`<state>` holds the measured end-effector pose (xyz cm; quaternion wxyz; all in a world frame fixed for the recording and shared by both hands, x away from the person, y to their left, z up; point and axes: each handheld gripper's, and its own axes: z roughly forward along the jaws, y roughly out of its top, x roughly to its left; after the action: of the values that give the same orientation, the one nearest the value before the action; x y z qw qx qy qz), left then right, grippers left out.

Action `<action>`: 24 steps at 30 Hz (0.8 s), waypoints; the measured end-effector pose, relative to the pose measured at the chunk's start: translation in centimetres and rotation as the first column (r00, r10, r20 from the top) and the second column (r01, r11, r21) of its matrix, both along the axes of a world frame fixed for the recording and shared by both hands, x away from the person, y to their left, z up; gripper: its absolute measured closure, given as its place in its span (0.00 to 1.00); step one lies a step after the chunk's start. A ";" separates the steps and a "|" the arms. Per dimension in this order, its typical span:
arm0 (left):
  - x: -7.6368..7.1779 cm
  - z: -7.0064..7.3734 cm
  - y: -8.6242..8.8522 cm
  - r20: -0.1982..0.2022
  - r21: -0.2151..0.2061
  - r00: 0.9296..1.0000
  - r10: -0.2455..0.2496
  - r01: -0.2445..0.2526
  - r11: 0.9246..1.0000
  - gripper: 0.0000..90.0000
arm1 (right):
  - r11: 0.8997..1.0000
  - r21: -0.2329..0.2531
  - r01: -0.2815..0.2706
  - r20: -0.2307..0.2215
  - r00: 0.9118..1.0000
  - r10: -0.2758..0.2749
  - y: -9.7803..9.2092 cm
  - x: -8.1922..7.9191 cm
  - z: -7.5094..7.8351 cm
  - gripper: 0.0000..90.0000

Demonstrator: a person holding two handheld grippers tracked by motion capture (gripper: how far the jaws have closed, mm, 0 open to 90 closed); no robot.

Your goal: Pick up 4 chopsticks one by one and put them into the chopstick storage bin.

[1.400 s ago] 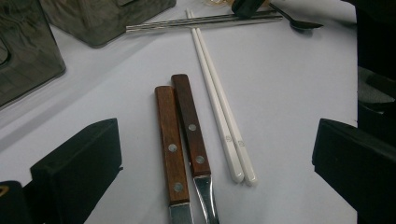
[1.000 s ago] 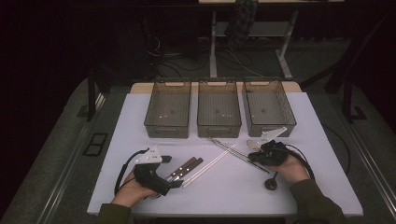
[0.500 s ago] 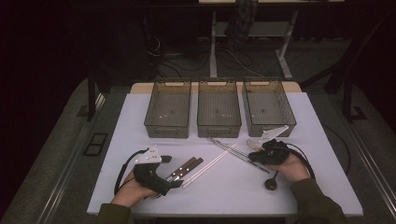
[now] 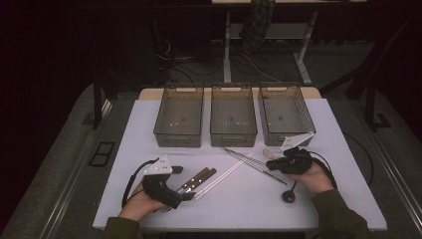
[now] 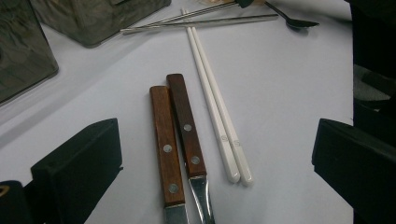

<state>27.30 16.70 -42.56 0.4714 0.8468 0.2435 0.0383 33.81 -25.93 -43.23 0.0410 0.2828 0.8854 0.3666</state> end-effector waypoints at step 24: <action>-0.1 -0.1 -0.1 0.017 0.004 1.000 0.009 -0.009 1.000 0.00 | 0.993 0.118 -0.016 0.048 0.999 0.011 -1.0 -1.0 2.4 0.94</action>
<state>27.25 16.57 -42.71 0.4716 0.8463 0.2431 0.0479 32.83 -26.94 -40.80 0.0424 0.2701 0.8627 0.4254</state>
